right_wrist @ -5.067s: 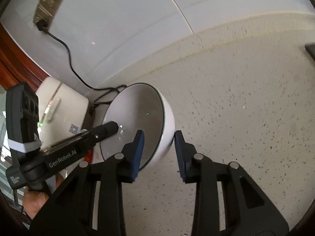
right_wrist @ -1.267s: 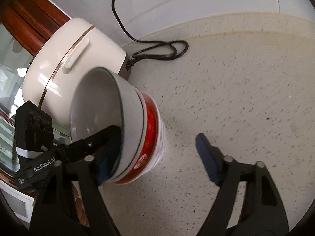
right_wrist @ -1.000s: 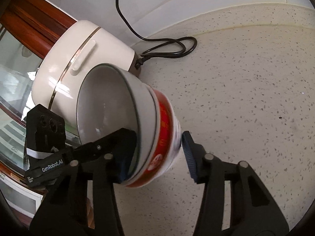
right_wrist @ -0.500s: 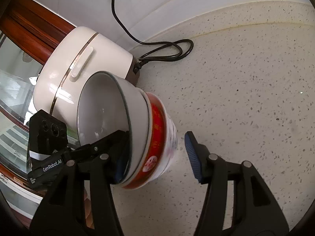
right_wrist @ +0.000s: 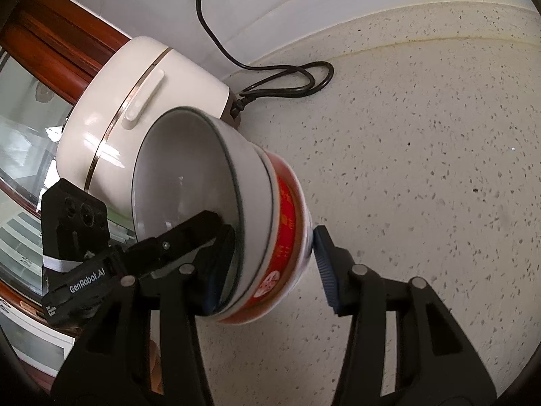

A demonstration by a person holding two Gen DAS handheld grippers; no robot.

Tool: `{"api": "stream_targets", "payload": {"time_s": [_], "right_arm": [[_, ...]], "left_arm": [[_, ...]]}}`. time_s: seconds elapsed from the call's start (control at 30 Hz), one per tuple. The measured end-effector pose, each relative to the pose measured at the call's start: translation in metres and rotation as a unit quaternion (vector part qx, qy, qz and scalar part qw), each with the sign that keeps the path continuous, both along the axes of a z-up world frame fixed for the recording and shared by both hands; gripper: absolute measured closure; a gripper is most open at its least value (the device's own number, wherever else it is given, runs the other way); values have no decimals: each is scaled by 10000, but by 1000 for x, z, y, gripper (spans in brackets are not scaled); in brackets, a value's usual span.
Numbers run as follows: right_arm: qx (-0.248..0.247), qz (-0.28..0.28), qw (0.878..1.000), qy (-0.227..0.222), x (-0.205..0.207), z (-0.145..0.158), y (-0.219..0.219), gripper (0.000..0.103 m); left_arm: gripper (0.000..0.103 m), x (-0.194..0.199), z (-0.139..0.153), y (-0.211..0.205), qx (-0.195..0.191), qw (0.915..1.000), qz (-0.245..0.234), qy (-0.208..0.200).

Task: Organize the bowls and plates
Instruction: 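Carry the nested bowls with both grippers over the flower plate stack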

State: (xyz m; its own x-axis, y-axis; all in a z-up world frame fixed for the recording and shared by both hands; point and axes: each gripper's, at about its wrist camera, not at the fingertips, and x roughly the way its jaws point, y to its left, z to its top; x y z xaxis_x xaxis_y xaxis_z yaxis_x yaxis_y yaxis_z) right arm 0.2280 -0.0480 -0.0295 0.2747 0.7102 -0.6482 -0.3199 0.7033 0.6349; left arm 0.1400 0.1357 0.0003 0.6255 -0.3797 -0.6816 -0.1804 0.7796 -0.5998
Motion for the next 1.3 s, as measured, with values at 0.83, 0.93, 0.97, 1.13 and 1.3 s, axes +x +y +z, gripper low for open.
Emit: {"api": "stream_targets", "payload": {"time_s": [0.83,0.93,0.97,1.13,1.3], "right_arm": [[9,340,9982,-492,-48,48,23,51],[45,529,9973,-515,-57,51,36,51],[44,596,9969,-520,-61,52,41,51],[38,989,9939,-486,-77,57,71,51],[-69,1166,9926,-336,-92,56,94,51]], "left_arm": [[61,-67,48,10,264,9981,392,-396],[61,-86,54,17,346,9971,554,-394],[61,-94,55,20,361,9967,620,-385],[60,-124,60,38,398,9946,895,-328],[60,-150,61,54,342,9935,1061,-244]]}}
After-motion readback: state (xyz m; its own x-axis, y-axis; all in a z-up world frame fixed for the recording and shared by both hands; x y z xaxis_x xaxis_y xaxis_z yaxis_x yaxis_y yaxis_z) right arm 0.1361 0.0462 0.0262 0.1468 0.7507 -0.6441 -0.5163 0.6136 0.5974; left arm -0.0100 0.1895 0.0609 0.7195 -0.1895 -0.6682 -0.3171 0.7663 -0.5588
